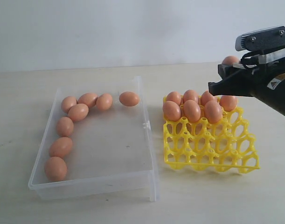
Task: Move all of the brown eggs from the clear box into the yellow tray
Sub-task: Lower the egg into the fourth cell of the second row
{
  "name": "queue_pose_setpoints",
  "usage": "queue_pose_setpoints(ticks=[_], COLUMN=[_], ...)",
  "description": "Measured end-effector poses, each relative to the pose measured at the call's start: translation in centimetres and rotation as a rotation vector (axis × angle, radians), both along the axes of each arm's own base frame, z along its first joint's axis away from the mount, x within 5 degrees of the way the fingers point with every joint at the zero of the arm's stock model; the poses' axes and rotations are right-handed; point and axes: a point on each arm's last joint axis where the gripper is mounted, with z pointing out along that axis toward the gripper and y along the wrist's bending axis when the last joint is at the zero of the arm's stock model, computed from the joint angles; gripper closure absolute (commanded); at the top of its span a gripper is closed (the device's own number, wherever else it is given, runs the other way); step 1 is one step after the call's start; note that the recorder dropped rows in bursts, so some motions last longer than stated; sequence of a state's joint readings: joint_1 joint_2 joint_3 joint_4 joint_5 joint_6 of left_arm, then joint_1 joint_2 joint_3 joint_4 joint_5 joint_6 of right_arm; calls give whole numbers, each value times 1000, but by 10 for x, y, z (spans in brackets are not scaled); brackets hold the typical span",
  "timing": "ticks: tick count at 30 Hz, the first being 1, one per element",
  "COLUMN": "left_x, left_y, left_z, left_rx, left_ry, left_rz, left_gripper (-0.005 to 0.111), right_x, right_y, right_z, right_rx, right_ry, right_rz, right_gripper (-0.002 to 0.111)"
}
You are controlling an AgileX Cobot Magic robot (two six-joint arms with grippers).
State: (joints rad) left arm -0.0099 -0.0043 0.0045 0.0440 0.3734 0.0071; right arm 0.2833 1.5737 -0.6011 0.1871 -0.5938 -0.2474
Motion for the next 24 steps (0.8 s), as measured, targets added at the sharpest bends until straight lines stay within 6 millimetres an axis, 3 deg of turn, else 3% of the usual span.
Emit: queue_pose_setpoints(ticks=[9, 24], left_x=[0, 0], left_y=[0, 0], left_z=[0, 0], left_rx=[0, 0], left_ry=[0, 0], left_rz=[0, 0], left_gripper=[107, 107], right_x=[10, 19], right_y=[-21, -31], right_z=[-25, -72], right_rx=[-39, -112], right_ry=[26, 107], right_rz=[-65, -91], right_gripper=[108, 108])
